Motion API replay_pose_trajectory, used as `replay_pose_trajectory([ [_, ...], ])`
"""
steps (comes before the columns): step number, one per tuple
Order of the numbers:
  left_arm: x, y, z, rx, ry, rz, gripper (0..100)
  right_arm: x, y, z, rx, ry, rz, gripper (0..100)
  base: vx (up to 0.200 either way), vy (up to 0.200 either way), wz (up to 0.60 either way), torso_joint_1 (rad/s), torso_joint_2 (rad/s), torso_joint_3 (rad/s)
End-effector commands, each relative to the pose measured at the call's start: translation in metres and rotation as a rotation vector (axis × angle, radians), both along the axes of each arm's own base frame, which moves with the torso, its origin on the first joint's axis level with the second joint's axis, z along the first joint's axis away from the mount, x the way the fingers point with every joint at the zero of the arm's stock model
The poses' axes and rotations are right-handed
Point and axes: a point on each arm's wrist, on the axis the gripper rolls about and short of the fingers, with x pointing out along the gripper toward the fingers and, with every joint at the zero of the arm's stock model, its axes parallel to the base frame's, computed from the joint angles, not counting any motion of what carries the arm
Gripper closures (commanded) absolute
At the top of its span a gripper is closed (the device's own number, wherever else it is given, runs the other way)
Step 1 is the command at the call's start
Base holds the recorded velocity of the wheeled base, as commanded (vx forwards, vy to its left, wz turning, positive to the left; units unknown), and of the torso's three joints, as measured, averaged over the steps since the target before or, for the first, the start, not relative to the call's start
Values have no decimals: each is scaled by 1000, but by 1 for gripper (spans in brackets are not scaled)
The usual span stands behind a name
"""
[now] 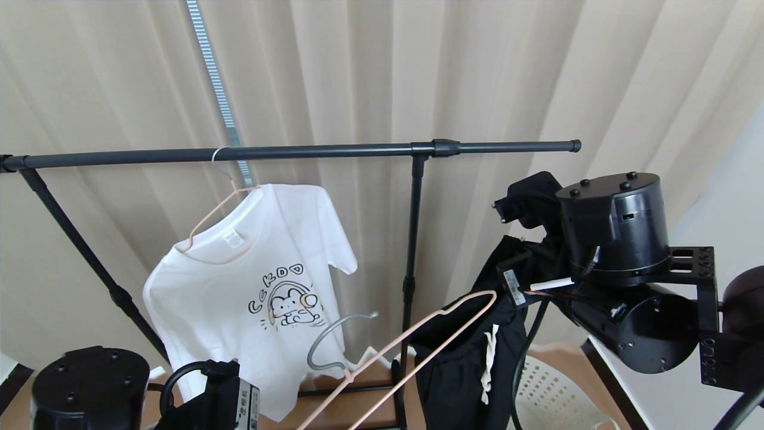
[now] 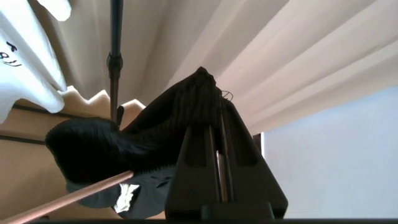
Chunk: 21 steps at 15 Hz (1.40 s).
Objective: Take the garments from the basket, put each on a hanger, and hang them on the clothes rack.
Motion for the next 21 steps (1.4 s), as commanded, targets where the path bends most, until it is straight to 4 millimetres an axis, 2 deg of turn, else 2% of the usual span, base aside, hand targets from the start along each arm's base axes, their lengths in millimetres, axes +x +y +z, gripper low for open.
replay_pose_trajectory([
  [1, 3, -2, -2, 8, 9, 3, 100, -5, 3, -1, -5, 1, 15, 100, 0, 0, 0, 0, 0, 0],
  [12, 11, -3, 0, -32, 4, 43, 100, -21, 19, -8, -29, 10, 77, 100, 0, 0, 0, 0, 0, 0],
  [17, 27, -9, -14, 25, -42, 178, 100, -23, 24, -4, 13, -15, 87, 100, 0, 0, 0, 0, 0, 0],
  [21, 33, -13, -21, 19, -57, 193, 100, -27, 31, -1, 41, -35, 107, 100, 0, 0, 0, 0, 0, 0],
])
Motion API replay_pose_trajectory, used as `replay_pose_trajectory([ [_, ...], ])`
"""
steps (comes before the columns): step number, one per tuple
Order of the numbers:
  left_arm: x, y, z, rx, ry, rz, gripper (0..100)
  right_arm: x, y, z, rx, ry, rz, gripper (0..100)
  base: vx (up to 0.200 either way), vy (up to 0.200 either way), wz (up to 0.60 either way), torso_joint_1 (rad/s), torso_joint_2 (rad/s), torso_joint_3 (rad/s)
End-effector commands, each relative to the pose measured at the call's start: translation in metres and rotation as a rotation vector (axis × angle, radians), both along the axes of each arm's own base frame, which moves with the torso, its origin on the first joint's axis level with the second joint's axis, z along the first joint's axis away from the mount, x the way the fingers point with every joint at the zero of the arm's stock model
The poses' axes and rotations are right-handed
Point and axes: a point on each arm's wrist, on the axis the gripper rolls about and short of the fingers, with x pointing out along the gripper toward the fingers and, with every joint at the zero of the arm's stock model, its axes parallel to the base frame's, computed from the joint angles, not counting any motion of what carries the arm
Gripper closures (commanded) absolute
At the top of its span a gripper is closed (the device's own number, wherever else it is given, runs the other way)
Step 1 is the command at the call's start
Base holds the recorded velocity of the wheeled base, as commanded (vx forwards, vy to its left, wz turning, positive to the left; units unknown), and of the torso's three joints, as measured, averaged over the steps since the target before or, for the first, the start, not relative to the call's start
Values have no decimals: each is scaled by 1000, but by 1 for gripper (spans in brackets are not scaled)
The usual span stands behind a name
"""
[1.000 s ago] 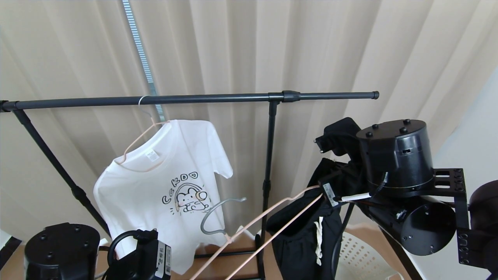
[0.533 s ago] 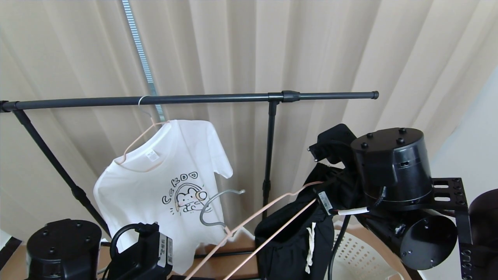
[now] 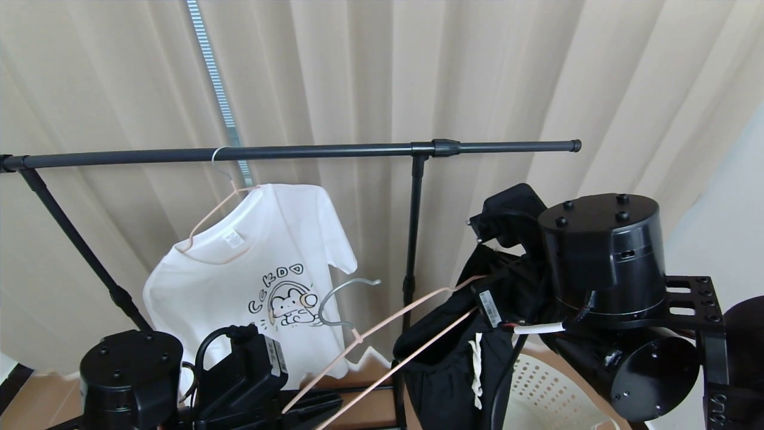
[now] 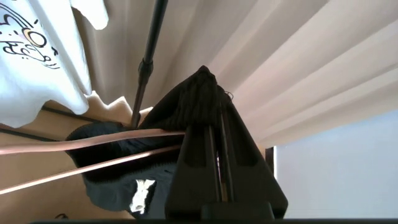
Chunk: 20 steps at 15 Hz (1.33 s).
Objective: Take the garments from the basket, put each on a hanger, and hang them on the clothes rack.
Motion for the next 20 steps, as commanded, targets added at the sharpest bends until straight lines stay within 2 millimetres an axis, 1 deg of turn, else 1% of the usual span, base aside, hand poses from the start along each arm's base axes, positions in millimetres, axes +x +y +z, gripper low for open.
replay_pose_trajectory([
  [1, 2, -2, -9, 24, 33, 0, 100, 0, 4, 3, 24, -7, 4, 100, 0, 0, 0, 0, 0, 0],
  [4, 5, -3, -12, 33, 34, 26, 100, -1, 6, 7, 52, -18, -4, 100, 0, 0, 0, 0, 0, 0],
  [6, 7, -4, -14, 36, 27, 45, 100, -8, 10, 9, 64, -22, 22, 100, 0, 0, 0, 0, 0, 0],
  [10, 12, -7, -19, 29, -7, 87, 100, -16, 16, 10, 91, -20, 51, 100, 0, 0, 0, 0, 0, 0],
  [14, 13, -8, -17, 3, -6, 98, 100, -29, 30, 7, 117, -24, 105, 100, 0, 0, 0, 0, 0, 0],
  [18, 12, -9, -17, -1, -11, 95, 100, -39, 48, -5, 130, 5, 147, 100, 0, 0, 0, 0, 0, 0],
  [20, 13, -9, -16, -6, -18, 97, 100, -48, 58, -9, 139, 18, 182, 100, 0, 0, 0, 0, 0, 0],
])
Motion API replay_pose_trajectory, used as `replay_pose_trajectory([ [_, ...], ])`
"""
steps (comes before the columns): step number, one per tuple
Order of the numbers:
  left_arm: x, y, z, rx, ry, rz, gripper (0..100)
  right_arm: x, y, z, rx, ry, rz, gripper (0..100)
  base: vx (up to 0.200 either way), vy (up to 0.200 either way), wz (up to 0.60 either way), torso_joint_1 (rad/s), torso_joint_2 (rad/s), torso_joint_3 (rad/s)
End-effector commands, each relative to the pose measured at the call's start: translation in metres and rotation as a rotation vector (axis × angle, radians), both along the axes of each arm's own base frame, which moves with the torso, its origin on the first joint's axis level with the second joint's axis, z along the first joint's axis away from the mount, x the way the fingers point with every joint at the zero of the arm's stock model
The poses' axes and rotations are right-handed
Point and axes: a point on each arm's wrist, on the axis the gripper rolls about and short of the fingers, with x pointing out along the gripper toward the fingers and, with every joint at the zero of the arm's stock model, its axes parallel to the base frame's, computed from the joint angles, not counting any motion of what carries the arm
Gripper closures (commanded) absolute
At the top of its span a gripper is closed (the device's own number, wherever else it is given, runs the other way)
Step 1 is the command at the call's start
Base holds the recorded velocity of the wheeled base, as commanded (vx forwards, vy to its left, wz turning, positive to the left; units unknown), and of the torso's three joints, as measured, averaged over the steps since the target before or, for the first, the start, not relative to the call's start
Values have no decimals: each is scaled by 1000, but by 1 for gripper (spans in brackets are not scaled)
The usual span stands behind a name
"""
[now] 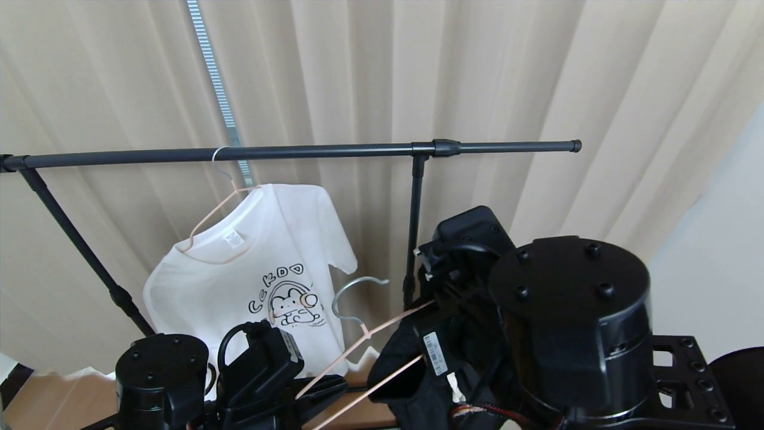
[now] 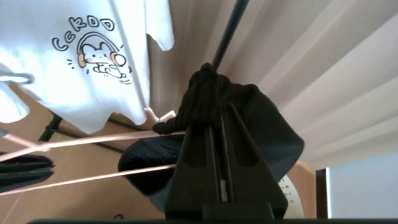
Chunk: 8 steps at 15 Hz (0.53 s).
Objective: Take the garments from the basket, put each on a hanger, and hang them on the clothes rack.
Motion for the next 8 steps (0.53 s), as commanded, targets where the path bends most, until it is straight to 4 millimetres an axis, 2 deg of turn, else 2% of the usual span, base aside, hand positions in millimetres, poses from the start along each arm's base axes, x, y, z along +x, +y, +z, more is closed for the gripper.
replay_pose_trajectory([
  [1, 0, 0, 0, -1, 1, 0, 100, -4, 9, -6, -9, 9, 22, 100, 0, 0, 0, 0, 0, 0],
  [8, 1, -1, -2, -3, 14, 6, 100, -16, 25, 8, 143, -4, 53, 100, 0, 0, 0, 0, 0, 0],
])
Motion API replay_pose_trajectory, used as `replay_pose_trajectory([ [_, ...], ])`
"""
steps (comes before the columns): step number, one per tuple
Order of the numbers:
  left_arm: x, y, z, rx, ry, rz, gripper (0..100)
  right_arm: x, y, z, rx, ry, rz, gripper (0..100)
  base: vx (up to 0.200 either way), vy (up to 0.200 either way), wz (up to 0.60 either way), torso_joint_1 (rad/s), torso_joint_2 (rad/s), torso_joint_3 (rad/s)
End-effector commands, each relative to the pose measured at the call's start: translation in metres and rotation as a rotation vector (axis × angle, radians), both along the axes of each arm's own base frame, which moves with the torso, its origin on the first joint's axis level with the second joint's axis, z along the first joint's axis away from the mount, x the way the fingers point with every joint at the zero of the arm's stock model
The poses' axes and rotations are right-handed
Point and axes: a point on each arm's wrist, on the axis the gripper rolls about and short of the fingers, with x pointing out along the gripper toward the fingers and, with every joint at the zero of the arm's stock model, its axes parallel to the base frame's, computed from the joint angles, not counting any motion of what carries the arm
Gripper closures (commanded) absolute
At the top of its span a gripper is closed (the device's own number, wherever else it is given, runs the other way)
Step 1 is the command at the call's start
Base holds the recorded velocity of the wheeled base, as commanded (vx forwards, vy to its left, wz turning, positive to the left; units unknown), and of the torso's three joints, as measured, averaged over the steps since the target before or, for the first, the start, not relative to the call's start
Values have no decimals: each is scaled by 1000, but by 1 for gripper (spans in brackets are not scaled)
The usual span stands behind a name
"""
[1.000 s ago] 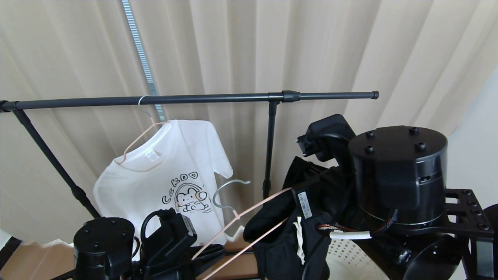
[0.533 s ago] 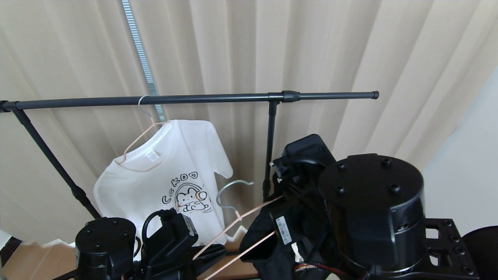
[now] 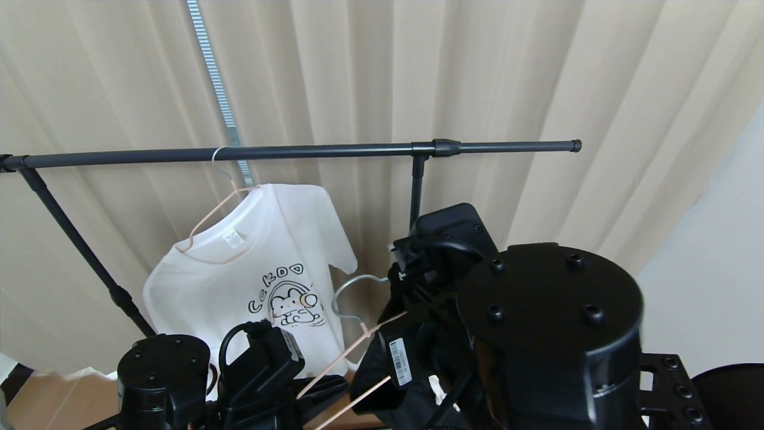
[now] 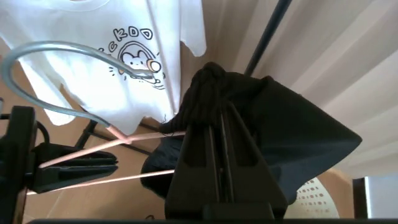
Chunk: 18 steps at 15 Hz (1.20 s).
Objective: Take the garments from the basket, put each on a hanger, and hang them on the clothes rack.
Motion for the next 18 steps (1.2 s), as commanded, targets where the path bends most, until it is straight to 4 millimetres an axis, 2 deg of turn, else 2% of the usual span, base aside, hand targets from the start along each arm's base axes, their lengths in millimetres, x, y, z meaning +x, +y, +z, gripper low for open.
replay_pose_trajectory([
  [1, 0, 0, -1, 2, 3, 1, 100, -4, 2, 2, 20, -5, 13, 100, 0, 0, 0, 0, 0, 0],
  [4, 1, 0, 1, -7, -5, 11, 100, -5, -2, 10, 51, -19, 12, 100, 0, 0, 0, 0, 0, 0],
  [6, 3, 0, 6, -34, -68, 64, 100, 13, -11, 11, 47, -23, -52, 100, 0, 0, 0, 0, 0, 0],
  [10, 6, 3, 10, -51, -104, 100, 100, 25, -20, 9, 9, -27, -100, 100, 0, 0, 0, 0, 0, 0],
  [16, 14, 0, 10, -50, -139, 179, 100, 15, -13, -1, -48, -30, -76, 100, 0, 0, 0, 0, 0, 0],
  [18, 17, -3, 2, -36, -125, 172, 100, 4, 5, -10, -47, -23, -24, 100, 0, 0, 0, 0, 0, 0],
])
